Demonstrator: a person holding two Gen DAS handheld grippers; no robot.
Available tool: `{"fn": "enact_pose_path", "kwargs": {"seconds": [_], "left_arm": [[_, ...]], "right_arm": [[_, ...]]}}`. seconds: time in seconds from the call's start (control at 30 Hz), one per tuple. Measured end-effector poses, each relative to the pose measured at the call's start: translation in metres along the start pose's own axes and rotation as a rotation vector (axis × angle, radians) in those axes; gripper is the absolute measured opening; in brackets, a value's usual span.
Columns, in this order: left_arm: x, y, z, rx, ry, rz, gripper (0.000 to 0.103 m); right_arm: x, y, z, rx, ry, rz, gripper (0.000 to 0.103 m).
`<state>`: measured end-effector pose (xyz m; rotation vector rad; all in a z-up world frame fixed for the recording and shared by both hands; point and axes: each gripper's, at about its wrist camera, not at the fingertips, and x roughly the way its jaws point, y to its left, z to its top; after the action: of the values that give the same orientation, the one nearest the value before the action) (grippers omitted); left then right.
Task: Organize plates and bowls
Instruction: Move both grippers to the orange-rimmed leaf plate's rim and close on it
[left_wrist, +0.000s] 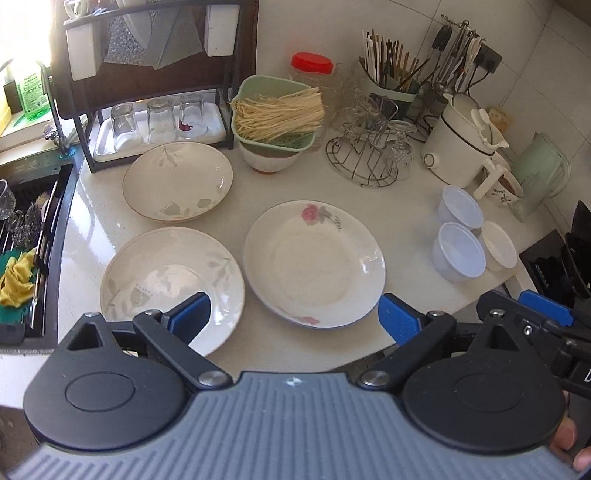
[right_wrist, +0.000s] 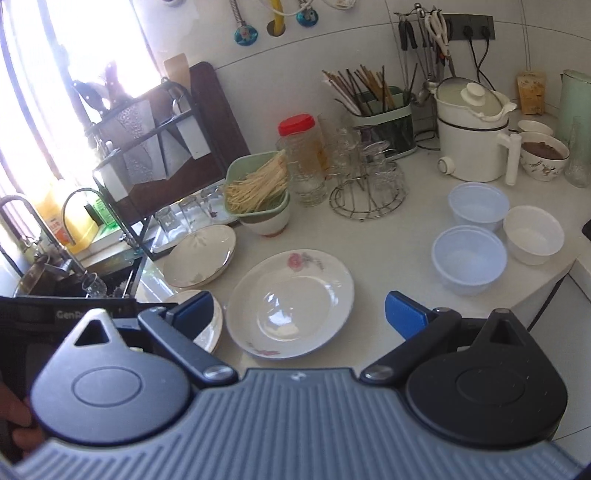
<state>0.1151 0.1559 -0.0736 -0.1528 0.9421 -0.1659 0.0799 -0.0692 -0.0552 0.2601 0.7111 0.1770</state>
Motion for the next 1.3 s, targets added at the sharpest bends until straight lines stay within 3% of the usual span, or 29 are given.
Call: {"fn": "enact_pose_path", "kwargs": {"seconds": [0.1, 0.27, 0.43, 0.87, 0.97, 1.13, 1.3], "left_arm": [[0.000, 0.027, 0.002, 0.018, 0.007, 0.000, 0.099], [-0.004, 0.074, 0.009, 0.012, 0.009, 0.001, 0.099], [0.004, 0.123, 0.013, -0.024, 0.031, 0.009, 0.099], [0.072, 0.201, -0.001, -0.080, 0.100, 0.013, 0.096], [0.090, 0.212, -0.005, -0.096, 0.120, -0.028, 0.085], [0.115, 0.227, -0.009, -0.136, 0.141, -0.049, 0.057], [0.132, 0.240, -0.008, -0.177, 0.137, -0.042, 0.043]], "right_arm": [[0.015, 0.019, -0.004, 0.039, 0.026, 0.013, 0.100], [0.044, 0.048, -0.009, 0.144, 0.093, 0.062, 0.088], [0.070, 0.068, -0.016, 0.199, 0.149, 0.047, 0.079], [0.145, 0.100, -0.043, 0.239, 0.304, 0.049, 0.050], [0.161, 0.103, -0.052, 0.237, 0.330, 0.050, 0.046], [0.181, 0.105, -0.059, 0.228, 0.334, 0.056, 0.046], [0.200, 0.106, -0.061, 0.194, 0.357, 0.037, 0.043]]}}
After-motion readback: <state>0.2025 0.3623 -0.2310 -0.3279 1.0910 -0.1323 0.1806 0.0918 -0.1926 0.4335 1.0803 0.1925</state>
